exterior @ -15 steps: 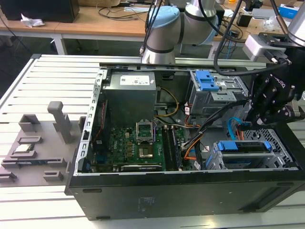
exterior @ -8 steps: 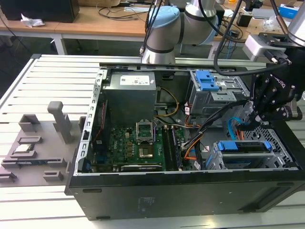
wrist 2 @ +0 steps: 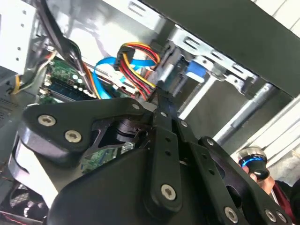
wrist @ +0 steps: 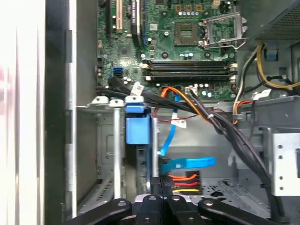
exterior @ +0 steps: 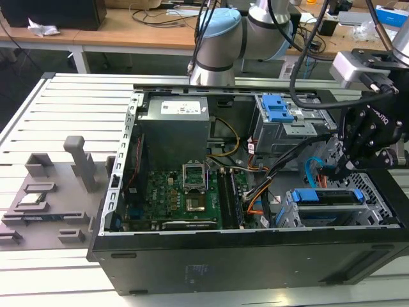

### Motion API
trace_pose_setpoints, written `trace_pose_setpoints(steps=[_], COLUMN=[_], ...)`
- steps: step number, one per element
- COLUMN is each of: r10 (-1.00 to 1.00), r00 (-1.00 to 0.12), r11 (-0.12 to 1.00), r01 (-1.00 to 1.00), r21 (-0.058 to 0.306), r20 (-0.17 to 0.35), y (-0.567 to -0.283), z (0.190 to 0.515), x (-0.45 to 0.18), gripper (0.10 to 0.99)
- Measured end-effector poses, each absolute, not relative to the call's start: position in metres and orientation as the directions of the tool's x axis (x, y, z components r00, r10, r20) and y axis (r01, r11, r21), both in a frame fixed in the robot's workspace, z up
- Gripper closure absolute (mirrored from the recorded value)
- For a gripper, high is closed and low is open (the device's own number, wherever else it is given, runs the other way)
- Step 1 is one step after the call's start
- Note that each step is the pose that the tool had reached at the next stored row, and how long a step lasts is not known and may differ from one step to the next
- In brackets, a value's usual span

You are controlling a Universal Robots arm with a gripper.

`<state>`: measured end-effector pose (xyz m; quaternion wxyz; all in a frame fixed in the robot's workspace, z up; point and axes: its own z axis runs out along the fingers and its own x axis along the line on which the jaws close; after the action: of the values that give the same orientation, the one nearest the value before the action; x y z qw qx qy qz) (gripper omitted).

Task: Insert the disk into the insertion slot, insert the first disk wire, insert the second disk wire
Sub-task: 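Insert the first disk wire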

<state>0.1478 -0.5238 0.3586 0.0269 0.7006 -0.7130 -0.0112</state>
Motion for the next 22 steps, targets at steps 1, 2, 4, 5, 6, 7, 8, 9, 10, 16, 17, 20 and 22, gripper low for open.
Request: trace_pose_setpoints(steps=[1,2,4,5,6,7,8,9,10,16,17,20,22], r10=[-1.000,-1.000,-1.000,-1.000,-1.000,-1.000,-1.000,-1.000,-1.000,-1.000,-1.000,-1.000,-1.000], r00=[-0.017,-0.017,-0.017,-0.017,-0.017,-0.017,-0.017,-0.017,-0.017,-0.017,-0.017,-0.017,-0.017], r11=[0.018,0.018,0.018,0.018,0.018,0.018,0.018,0.018,0.018,0.018,0.018,0.018,0.018], r01=[-0.998,-0.998,-0.998,-0.998,-0.998,-0.998,-0.998,-0.998,-0.998,-0.998,-0.998,-0.998,-0.998], r21=[0.054,0.054,0.054,0.054,0.054,0.054,0.054,0.054,0.054,0.054,0.054,0.054,0.054], r20=[0.022,0.022,0.022,0.022,0.022,0.022,0.022,0.022,0.022,0.023,0.022,0.024,0.024], y=[-0.528,-0.529,-0.529,-0.529,-0.529,-0.529,-0.529,-0.529,-0.529,-0.526,-0.523,-0.507,-0.503], z=[0.358,0.358,0.358,0.358,0.358,0.358,0.358,0.358,0.358,0.370,0.370,0.370,0.368], x=[0.148,0.148,0.148,0.149,0.149,0.149,0.149,0.149,0.149,0.149,0.149,0.149,0.147], gripper=[0.980,0.980,0.980,0.980,0.980,0.980,0.973,0.914,0.914,0.847,0.847,0.847,0.847])
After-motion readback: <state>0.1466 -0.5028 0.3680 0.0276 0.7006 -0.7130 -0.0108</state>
